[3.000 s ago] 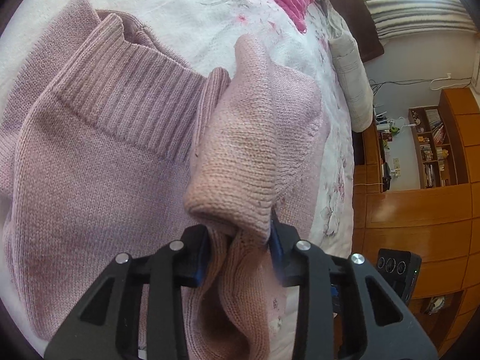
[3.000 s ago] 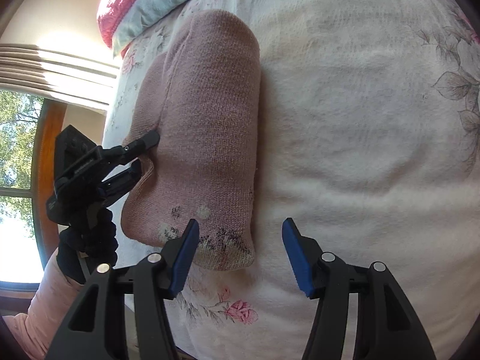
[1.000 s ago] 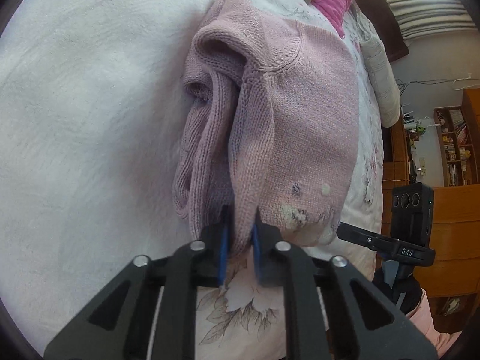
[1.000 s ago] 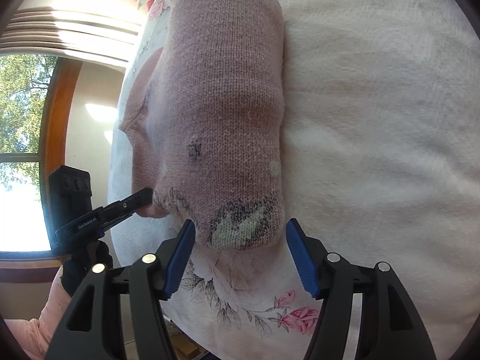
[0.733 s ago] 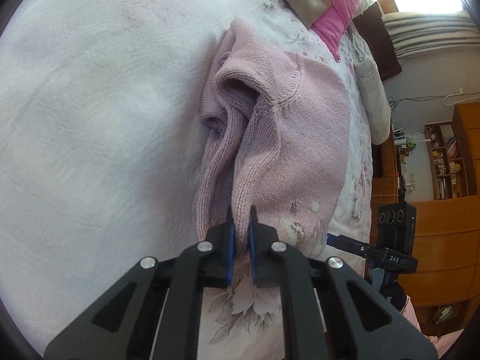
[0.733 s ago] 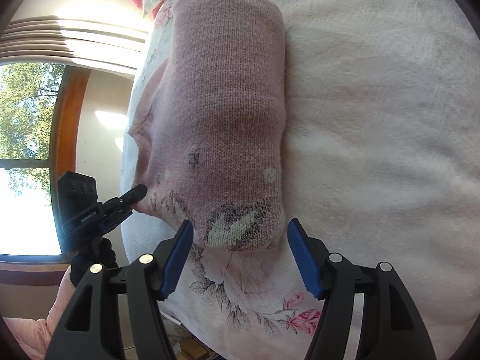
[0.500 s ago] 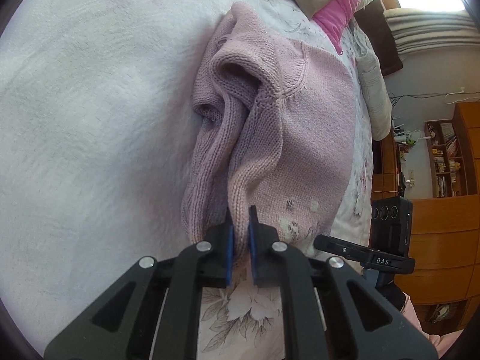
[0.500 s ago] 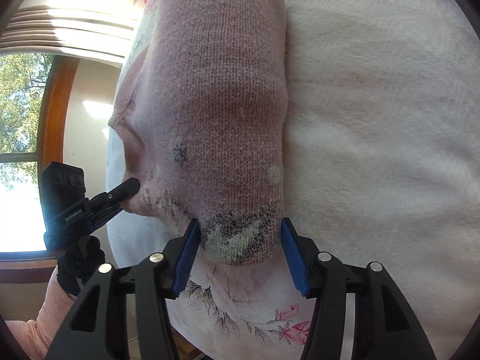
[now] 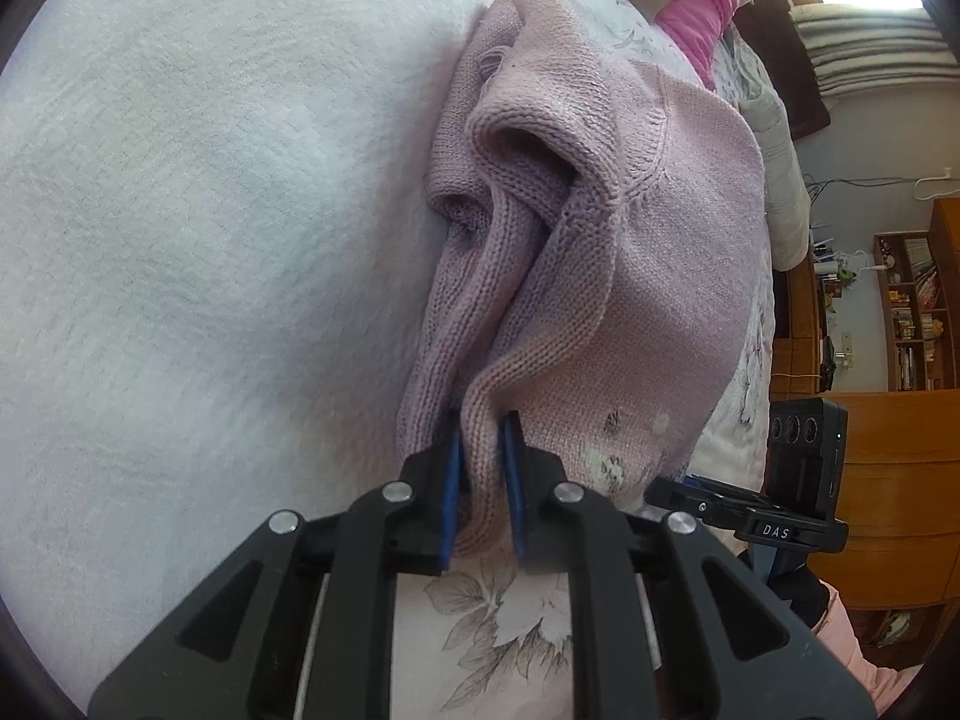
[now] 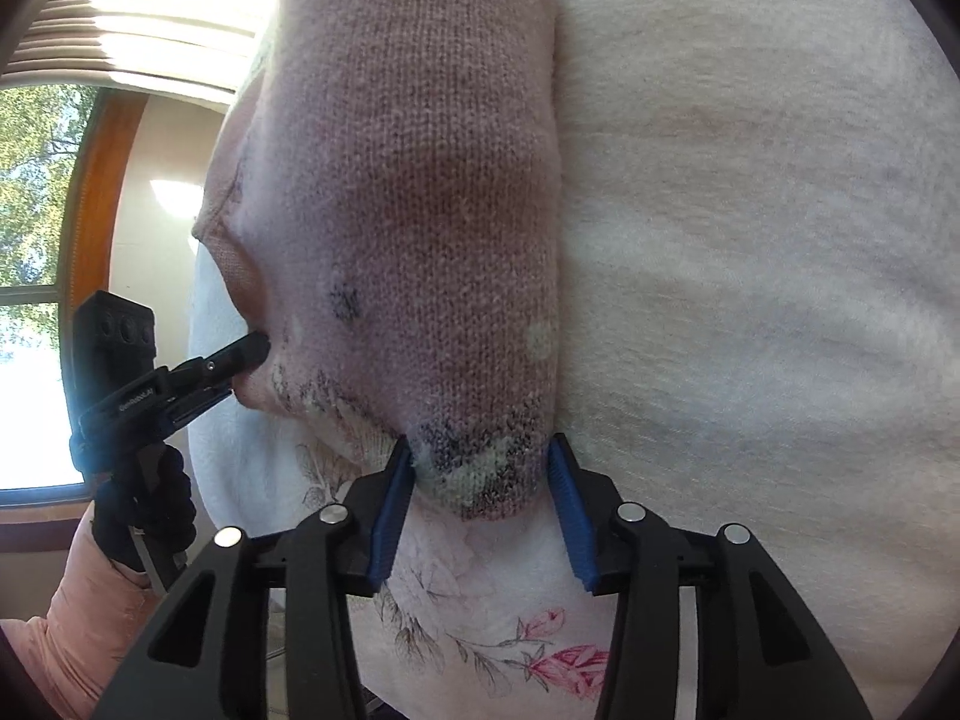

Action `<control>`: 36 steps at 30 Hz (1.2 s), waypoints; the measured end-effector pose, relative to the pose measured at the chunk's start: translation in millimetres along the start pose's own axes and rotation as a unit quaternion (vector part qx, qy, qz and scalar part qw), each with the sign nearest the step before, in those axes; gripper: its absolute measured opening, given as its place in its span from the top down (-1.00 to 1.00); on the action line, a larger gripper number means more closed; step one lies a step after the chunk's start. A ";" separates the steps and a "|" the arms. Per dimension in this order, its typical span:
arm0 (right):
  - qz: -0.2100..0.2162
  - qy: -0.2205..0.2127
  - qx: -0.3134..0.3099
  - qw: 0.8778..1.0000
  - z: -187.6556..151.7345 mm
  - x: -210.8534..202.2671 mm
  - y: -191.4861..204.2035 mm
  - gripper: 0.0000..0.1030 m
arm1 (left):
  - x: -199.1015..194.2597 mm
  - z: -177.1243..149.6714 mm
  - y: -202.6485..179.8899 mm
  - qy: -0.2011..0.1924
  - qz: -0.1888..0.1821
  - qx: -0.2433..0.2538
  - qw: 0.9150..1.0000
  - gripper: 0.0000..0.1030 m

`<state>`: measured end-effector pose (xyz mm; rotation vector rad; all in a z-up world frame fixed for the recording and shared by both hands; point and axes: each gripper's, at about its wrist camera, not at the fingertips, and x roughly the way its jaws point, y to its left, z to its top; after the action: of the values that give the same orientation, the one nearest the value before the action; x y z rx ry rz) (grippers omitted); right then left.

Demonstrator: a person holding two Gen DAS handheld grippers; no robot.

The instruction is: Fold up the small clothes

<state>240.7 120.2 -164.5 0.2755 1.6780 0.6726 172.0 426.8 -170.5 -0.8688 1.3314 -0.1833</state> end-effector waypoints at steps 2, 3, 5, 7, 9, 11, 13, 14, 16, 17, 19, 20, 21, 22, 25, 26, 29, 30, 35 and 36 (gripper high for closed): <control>0.013 -0.014 0.005 1.000 -1.5 -13.2 -1.0 -0.43 | -15.8 0.2 -13.5 -0.011 -0.011 0.017 1.000 0.28; 0.016 -0.026 0.007 1.000 -0.1 -21.5 -0.5 -0.54 | -24.9 1.0 -21.0 -0.023 -0.018 0.029 0.999 0.04; 0.026 -0.050 0.002 0.998 5.0 -37.6 1.1 -0.59 | -39.6 7.8 -32.6 -0.044 -0.018 0.049 0.998 -0.26; 0.027 -0.066 -0.002 0.997 13.0 -49.6 2.7 -0.59 | -46.9 21.5 -38.5 -0.064 -0.008 0.059 0.996 -0.34; 0.027 -0.076 -0.005 0.997 23.6 -57.4 2.7 -0.59 | -45.3 40.7 -38.0 -0.072 0.019 0.066 0.995 -0.36; 0.022 -0.081 -0.009 0.996 36.8 -61.4 5.7 -0.59 | -40.3 61.3 -35.3 -0.074 0.043 0.066 0.994 -0.36; 0.021 -0.083 -0.016 0.996 48.3 -63.5 7.8 -0.59 | -34.6 78.9 -31.2 -0.067 0.034 0.063 0.995 -0.36; 0.021 -0.084 -0.017 0.996 52.9 -63.5 7.8 -0.60 | -30.4 85.4 -30.8 -0.059 0.023 0.063 0.996 -0.36; 0.024 -0.083 -0.018 0.996 61.6 -62.4 7.4 -0.60 | -19.6 96.7 -25.9 -0.039 -0.011 0.062 0.997 -0.40; 0.027 -0.082 -0.017 0.996 65.2 -60.3 7.8 -0.60 | -12.3 101.6 -24.2 -0.031 -0.009 0.060 0.998 -0.40; 0.037 -0.079 -0.013 0.996 72.8 -55.9 5.0 -0.60 | 3.3 110.4 -21.0 -0.011 -0.003 0.065 0.998 -0.40; 0.043 -0.077 -0.012 0.996 74.5 -53.8 3.6 -0.60 | 10.5 113.8 -17.6 -0.004 0.000 0.065 0.998 -0.41; 0.047 -0.074 -0.011 0.996 75.7 -50.3 1.6 -0.60 | 17.3 116.5 -13.7 0.002 -0.007 0.063 0.998 -0.41; 0.048 -0.072 -0.012 0.996 78.7 -45.8 1.3 -0.60 | 23.1 119.2 -10.1 0.008 -0.022 0.060 0.998 -0.43; 0.049 -0.061 -0.015 0.997 86.0 -32.3 -0.2 -0.61 | 36.8 126.4 -4.0 0.016 -0.062 0.051 0.997 -0.45; 0.055 -0.058 -0.013 0.997 88.0 -28.7 -2.0 -0.64 | 40.6 127.6 -4.8 0.019 -0.074 0.053 0.996 -0.47; 0.069 -0.055 -0.007 0.996 93.9 -18.4 -7.9 -0.82 | 51.1 128.0 -12.4 0.029 -0.096 0.070 0.993 -0.67; 0.076 -0.053 -0.004 0.996 95.6 -14.5 -9.1 -0.83 | 54.6 127.0 -15.5 0.031 -0.092 0.079 0.992 -0.67; 0.110 -0.043 0.018 0.993 105.6 9.4 -11.8 -0.85 | 64.0 120.2 -28.9 0.040 -0.111 0.094 0.989 -0.28; 0.111 -0.043 0.021 0.993 106.2 12.2 -12.0 -0.84 | 64.9 118.4 -30.0 0.044 -0.119 0.092 0.988 -0.24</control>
<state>341.8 146.6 -190.4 0.5213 1.5935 0.7793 306.3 421.4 -203.1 -0.8682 1.2671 -0.5289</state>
